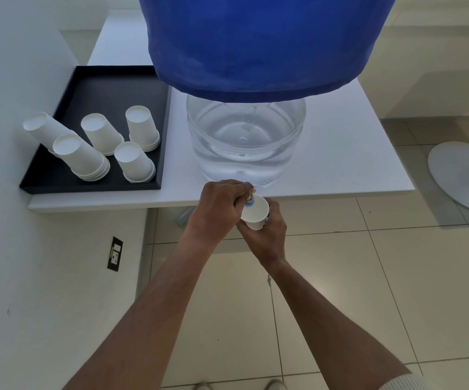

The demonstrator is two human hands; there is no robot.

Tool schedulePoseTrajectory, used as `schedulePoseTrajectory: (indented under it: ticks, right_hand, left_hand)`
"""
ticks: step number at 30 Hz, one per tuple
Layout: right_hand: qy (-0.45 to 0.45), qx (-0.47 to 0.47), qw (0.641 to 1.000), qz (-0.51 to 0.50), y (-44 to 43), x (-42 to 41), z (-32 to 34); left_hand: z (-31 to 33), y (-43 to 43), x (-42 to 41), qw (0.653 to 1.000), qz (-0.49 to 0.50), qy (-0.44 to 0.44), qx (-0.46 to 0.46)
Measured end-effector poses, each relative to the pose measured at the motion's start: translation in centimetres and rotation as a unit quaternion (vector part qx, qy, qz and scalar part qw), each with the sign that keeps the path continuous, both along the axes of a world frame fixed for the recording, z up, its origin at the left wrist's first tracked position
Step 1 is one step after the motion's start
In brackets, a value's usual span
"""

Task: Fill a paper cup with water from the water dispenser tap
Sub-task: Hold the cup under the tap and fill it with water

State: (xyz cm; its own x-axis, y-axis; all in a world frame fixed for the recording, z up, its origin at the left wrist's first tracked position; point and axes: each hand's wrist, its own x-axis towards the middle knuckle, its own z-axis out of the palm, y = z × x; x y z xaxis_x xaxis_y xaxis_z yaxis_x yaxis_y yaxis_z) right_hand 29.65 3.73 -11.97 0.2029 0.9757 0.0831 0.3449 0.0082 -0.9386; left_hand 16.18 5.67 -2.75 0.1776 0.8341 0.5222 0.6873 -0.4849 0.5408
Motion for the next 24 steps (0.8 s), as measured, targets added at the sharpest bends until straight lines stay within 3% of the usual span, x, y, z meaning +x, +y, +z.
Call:
schedulePoseTrajectory:
  ticks: [24]
  right_hand:
    - [0.008,0.009,1.000,-0.002,-0.16,-0.15,-0.02]
  left_hand:
    - [0.32,-0.12,0.05,1.000,0.005,-0.008,-0.002]
